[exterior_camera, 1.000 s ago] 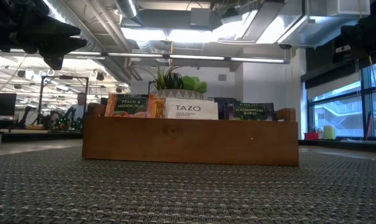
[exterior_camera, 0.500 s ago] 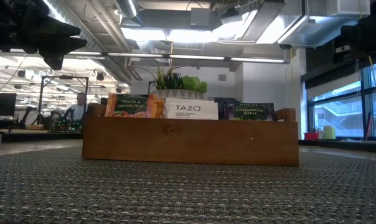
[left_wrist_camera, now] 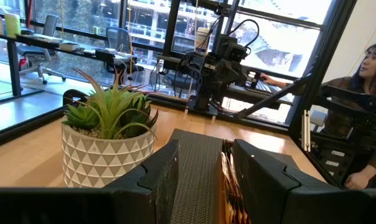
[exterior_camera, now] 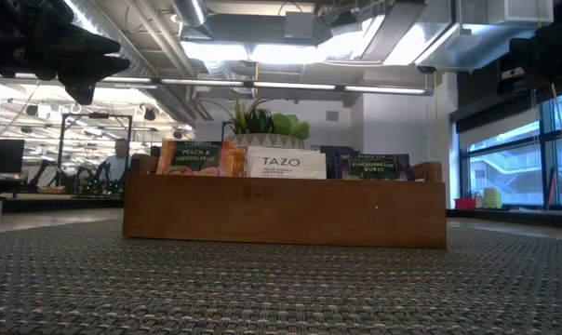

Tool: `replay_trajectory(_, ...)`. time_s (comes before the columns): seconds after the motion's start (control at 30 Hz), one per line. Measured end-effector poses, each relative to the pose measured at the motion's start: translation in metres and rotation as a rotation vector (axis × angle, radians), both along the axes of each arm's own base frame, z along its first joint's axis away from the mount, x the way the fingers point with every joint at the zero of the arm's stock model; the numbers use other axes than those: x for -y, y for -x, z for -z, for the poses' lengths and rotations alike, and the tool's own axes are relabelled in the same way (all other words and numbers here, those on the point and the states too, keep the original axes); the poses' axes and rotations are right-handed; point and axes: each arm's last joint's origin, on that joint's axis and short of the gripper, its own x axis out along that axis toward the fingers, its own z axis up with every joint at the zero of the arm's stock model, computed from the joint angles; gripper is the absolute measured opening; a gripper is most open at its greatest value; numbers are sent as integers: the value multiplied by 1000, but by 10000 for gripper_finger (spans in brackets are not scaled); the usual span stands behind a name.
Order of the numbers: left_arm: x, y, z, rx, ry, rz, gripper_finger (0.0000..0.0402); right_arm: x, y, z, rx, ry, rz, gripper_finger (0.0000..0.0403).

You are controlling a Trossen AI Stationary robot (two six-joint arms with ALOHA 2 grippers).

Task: Pick & Place Tea
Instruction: Return to Home Position

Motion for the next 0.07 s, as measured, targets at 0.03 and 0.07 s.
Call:
replay_trajectory(0.03,0,0,0,0,0,0,148,0,0,0,0,0,0,113)
replay_trajectory(0.07,0,0,0,0,0,0,148,0,0,0,0,0,0,113)
